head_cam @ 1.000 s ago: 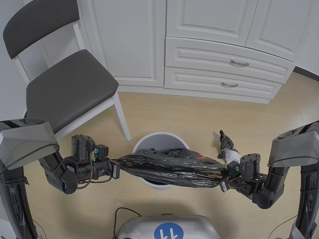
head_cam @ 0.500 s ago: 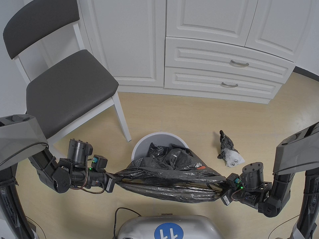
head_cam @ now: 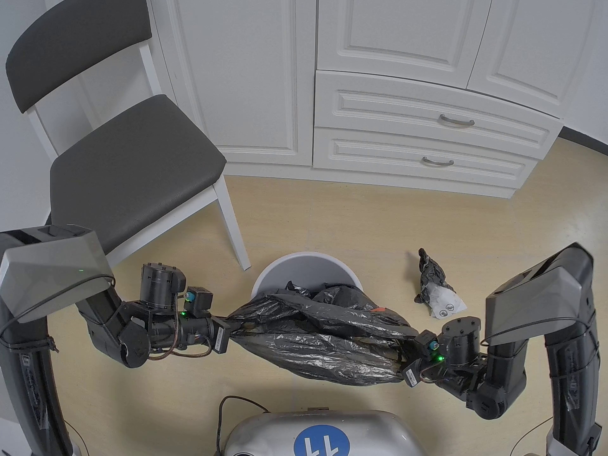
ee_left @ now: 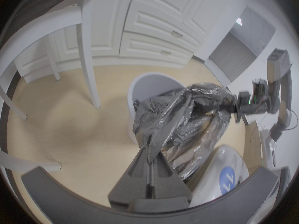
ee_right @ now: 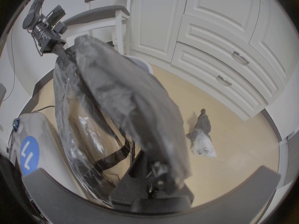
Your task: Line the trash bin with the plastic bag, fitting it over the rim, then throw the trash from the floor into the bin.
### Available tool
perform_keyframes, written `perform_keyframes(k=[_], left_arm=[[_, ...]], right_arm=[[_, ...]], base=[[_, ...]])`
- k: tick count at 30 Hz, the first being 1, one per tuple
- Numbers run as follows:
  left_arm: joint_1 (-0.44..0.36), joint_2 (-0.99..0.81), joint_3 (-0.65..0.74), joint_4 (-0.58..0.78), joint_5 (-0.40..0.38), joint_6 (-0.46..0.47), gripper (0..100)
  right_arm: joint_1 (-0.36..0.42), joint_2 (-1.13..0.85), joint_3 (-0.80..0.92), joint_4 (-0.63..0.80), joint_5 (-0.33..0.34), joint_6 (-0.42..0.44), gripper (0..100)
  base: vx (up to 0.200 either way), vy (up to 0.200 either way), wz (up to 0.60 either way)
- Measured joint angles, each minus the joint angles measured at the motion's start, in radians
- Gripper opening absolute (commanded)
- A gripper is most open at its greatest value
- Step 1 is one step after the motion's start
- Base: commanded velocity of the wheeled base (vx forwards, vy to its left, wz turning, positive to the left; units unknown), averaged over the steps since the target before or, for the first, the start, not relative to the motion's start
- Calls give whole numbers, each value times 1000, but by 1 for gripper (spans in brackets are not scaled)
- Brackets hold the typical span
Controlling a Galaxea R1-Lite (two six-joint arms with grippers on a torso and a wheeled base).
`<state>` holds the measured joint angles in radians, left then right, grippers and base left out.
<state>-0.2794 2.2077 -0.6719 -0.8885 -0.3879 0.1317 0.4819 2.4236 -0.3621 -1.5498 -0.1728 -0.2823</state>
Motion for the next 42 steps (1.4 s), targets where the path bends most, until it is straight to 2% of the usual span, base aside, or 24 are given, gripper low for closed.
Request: perform_keyframes(k=[4,14,22,29,30,36,42], left_arm=[[10,56,-13,-117,6,-74,0],[64,98,-39,-188,8,-122,0],[67,31,-10,-212,4,-144,0],[58,113,-37,-214,8,-143,0],[57,128,-44,-214,8,-143,0],[55,158,-54,-215,9,-147,0],[35,113,-26,-214,8,-148,0]], right_arm=[[6,87,-79,-3,-9,73,0],[53,153,-183,-3,-16,237,0],[91,111,-157,-3,-16,259,0],[91,135,-160,-3,-8,260,0],[90,139,-161,-3,-6,261,100],[82,148,-139,-2,16,257,100],[76,52,-36,-3,86,204,100]], base=[[0,0,0],[0,0,0],[0,0,0],[0,0,0],[0,0,0],[0,0,0],[0,0,0]])
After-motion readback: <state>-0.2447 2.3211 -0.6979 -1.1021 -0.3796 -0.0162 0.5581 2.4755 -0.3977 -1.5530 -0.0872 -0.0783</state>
